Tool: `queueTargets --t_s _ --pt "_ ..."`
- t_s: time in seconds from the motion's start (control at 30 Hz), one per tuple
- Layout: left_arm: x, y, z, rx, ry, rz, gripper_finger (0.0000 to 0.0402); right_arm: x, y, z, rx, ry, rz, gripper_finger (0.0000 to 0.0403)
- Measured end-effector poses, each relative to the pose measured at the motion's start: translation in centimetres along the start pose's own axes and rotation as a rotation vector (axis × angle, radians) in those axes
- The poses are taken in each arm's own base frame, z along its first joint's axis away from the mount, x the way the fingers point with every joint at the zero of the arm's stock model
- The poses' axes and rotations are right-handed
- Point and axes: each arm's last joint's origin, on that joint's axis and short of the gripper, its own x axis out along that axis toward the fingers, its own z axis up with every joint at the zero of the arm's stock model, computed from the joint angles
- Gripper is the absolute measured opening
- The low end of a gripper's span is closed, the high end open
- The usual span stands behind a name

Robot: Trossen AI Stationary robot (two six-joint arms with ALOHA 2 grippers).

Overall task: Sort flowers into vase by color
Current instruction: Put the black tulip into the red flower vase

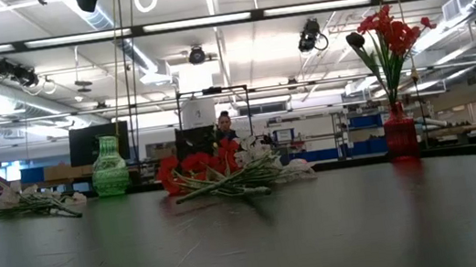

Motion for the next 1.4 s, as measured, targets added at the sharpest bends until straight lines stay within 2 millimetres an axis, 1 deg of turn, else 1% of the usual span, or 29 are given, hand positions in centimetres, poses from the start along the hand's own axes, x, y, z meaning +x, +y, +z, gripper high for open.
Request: queueTargets --t_s 0.07,0.17,0.27,0.37,0.5,0.7,0.83,0.97,1.07,1.17,1.3,1.4 --pt "0.0 0.0 0.0 0.0 0.0 0.0 0.0224 -0.2 -0.5 0.4 0.004 0.03 0.028 0.0011" --pt "0.0 0.0 0.0 0.004 0.0 0.0 0.0224 -0.9 -1.5 0.8 0.03 0.048 0.04 0.002" --pt "0.0 0.0 0.0 0.005 0.0 0.0 0.0224 -2.5 -2.9 1.2 0.048 0.034 0.075 0.0018" --pt "0.0 0.0 0.0 0.005 -0.002 0.0 0.0224 -4.8 -4.8 1.6 0.087 -0.018 0.136 0.0008" --pt "0.0 0.0 0.0 0.006 -0.005 -0.001 0.0224 -8.6 -8.3 2.1 0.198 -0.132 0.251 0.0006" --pt "0.0 0.0 0.0 0.006 -0.005 -0.001 0.0224 -13.8 -14.1 2.4 0.447 -0.358 0.463 0.0006" --pt "0.0 0.0 0.0 0.006 -0.005 -0.001 0.0224 -16.4 -17.4 2.6 0.592 -0.488 0.625 0.0007" --pt "0.1 0.0 0.0 0.007 -0.002 0.0 0.0224 -18.0 -20.0 3.0 0.717 -0.525 0.817 0.0012" --pt "0.3 0.0 -0.1 0.008 0.01 0.0 0.0224 -18.8 -21.4 3.7 0.793 -0.509 0.959 0.0012" --pt "0.7 -0.2 -0.3 0.015 0.024 -0.004 0.0224 -19.4 -22.1 4.5 0.823 -0.479 1.1 0.0013" --pt "1.3 -0.1 -0.6 0.018 0.048 0.005 0.0224 -20.6 -22.9 5.5 0.826 -0.48 1.264 0.0013" --pt "1.8 -0.1 -0.7 0.012 0.059 0.008 0.0224 -21.8 -23.5 6.1 0.822 -0.509 1.387 0.0013"
